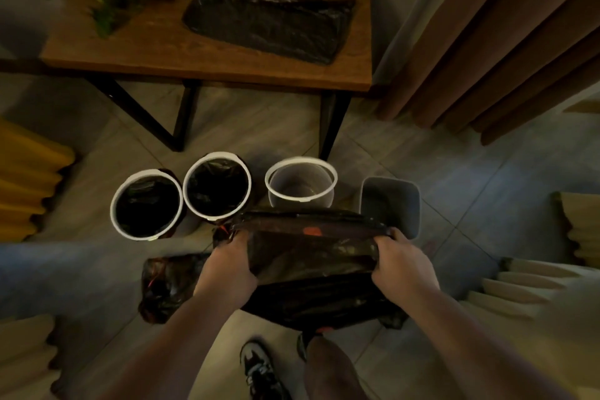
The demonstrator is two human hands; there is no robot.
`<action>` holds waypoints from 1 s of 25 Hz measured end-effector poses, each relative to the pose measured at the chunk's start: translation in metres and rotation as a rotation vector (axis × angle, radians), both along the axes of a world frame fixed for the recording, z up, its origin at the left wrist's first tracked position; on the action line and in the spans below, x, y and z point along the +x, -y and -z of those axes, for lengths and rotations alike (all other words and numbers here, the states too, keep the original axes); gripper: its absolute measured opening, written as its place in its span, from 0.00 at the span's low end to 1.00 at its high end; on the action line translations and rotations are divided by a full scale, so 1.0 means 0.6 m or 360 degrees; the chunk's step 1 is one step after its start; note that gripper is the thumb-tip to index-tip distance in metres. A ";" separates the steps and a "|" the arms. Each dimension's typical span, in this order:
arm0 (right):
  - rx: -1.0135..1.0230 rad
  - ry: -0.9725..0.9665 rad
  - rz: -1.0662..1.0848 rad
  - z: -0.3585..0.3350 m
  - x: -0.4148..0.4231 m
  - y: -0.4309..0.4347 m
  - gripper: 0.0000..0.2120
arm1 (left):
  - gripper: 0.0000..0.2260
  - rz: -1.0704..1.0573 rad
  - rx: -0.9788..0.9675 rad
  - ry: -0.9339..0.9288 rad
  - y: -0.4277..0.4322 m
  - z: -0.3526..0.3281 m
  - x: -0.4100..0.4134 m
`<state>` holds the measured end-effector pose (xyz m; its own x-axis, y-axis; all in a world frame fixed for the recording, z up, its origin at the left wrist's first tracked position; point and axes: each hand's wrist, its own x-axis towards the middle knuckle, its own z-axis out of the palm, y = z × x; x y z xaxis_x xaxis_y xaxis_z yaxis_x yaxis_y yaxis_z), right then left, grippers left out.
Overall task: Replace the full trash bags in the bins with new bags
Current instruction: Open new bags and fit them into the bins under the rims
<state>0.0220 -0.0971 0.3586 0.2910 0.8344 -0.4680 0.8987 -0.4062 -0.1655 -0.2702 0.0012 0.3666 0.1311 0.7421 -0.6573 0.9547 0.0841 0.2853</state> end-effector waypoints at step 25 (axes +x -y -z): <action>-0.0116 -0.1233 0.0908 0.653 0.045 -0.287 0.46 | 0.44 0.0143 -0.0170 0.0619 -0.252 0.665 0.084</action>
